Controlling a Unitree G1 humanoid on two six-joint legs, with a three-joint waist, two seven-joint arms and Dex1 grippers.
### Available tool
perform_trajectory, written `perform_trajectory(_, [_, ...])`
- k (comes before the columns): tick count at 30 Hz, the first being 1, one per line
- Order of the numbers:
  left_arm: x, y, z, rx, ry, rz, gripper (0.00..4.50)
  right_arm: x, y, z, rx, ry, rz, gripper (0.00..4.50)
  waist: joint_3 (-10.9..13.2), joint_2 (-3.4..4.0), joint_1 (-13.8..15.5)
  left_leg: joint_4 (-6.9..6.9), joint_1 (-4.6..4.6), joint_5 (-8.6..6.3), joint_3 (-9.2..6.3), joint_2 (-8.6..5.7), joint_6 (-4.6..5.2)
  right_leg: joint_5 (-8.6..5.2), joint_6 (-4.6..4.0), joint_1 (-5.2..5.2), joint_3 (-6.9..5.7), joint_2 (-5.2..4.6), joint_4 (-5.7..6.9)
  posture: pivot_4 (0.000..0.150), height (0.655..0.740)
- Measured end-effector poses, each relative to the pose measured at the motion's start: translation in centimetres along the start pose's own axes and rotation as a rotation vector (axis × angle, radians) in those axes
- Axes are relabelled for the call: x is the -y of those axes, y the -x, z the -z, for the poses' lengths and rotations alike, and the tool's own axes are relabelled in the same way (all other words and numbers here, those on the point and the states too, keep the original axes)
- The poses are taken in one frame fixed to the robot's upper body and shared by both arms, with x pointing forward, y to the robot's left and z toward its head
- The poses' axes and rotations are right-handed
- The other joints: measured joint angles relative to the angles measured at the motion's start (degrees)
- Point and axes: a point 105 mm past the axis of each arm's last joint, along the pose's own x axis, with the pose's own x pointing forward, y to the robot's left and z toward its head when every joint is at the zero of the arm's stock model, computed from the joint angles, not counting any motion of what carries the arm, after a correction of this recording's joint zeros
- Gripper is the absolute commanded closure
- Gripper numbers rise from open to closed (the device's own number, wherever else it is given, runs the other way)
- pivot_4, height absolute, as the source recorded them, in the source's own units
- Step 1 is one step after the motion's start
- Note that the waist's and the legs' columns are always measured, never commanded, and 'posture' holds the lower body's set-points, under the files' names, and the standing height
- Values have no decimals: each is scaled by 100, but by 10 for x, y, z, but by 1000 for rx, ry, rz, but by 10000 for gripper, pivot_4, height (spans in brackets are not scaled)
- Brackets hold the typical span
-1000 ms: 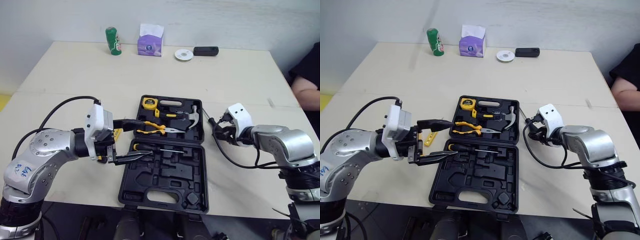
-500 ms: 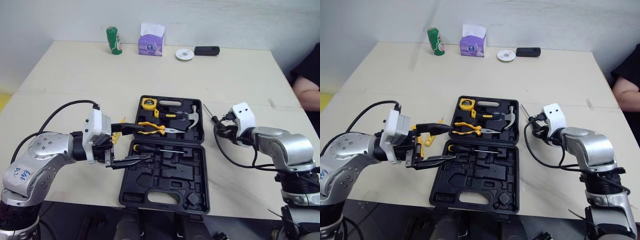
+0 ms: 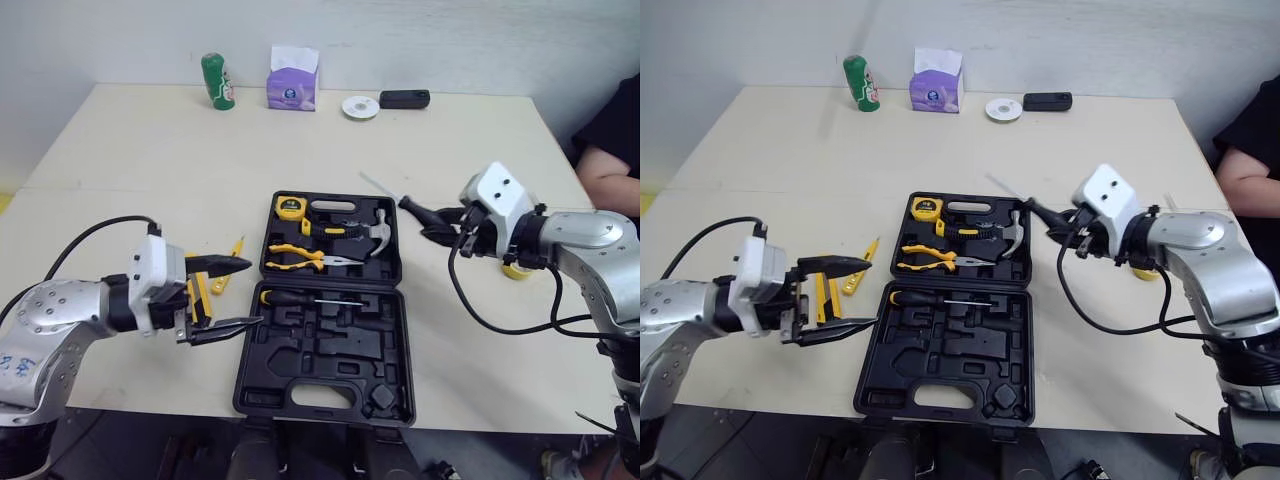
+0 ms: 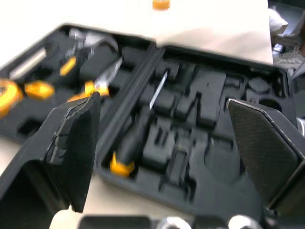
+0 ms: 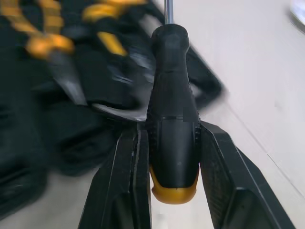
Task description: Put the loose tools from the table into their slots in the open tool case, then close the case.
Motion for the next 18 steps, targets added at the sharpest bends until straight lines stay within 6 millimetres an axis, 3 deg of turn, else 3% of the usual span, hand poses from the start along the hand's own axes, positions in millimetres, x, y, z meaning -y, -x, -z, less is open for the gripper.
perform_trajectory(4, [1,8,6,-21,-2,-34,0,-39,-13,-9,-21,67,-253,34922,1,-2,-11,2,0,-2,-3,-2,4,1,-4,0,-10,-20,3,1500,7400])
perform_trajectory(8, [1,15,9,-35,-8,-72,0,-61,-15,-12,-92,69,-384,34922,2,-2,-15,0,-1,-7,-6,-7,9,-1,-12,0,-23,-40,3,1500,7400])
perform_trajectory(12, [5,16,17,-62,15,-78,0,-93,-21,-3,-174,78,-516,34922,2,-3,-18,-3,-2,-14,-10,-8,8,-4,-18,0,-29,-45,1,1500,7400])
perform_trajectory(18, [8,19,16,-93,-2,-44,0,-102,-35,4,-220,70,-525,34922,2,-3,-46,-4,-1,-14,-11,-9,6,-4,-22,-2,-31,-48,5,1500,7400])
